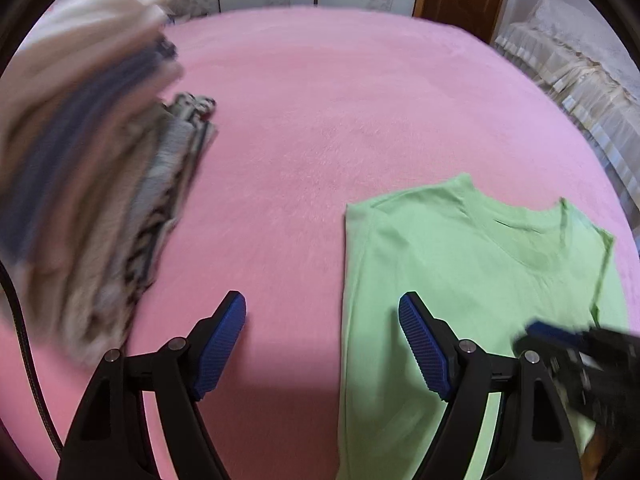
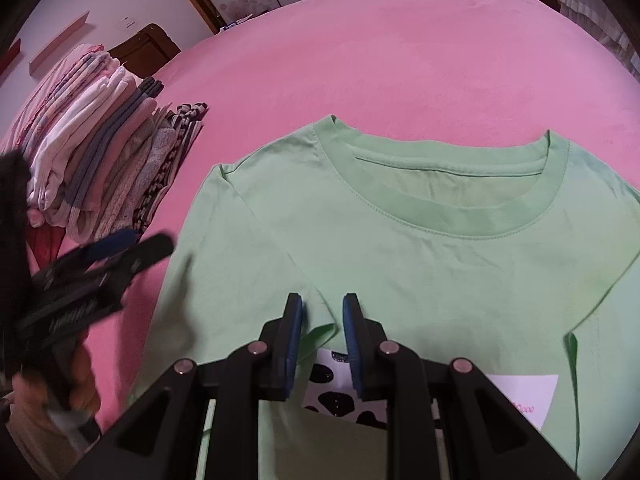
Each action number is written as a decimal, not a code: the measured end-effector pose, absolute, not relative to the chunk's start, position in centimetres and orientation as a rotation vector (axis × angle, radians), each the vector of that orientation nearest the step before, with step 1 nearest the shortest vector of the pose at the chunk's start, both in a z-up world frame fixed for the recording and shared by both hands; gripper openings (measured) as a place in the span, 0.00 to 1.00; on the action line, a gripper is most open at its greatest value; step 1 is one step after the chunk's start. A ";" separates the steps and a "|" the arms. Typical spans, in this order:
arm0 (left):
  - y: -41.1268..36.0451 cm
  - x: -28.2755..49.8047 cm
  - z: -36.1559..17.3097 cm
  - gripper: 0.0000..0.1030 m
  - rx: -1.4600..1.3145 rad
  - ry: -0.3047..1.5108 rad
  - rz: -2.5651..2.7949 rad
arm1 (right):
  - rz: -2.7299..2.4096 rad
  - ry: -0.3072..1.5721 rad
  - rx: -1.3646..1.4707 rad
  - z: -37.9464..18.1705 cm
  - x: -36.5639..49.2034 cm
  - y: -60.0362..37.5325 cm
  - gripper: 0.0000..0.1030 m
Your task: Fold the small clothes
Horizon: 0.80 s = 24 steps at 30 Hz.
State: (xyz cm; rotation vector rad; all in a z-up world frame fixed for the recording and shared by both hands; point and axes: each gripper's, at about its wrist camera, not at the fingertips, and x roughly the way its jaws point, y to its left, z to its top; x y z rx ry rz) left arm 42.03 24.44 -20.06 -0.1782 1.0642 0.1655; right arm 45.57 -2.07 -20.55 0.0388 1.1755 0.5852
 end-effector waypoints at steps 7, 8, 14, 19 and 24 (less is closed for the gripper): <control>24.6 45.3 -21.6 0.31 -0.234 1.085 0.099 | 0.623 1.166 0.029 -20.5 45.6 -2.0 0.20; 24.5 45.5 -21.4 0.16 -0.231 1.083 0.090 | 0.632 1.166 0.031 -20.4 45.6 -2.0 0.20; 25.3 44.9 -20.5 0.07 -0.235 1.036 0.100 | 0.636 1.149 -0.030 -20.5 45.2 -0.9 0.20; 27.2 42.9 -19.8 0.05 -0.287 0.977 0.104 | 0.627 1.119 -0.042 -20.5 45.1 -0.3 0.15; 29.7 41.9 -20.3 0.04 -0.347 0.940 0.138 | 0.617 1.075 -0.055 -20.3 44.9 0.1 0.07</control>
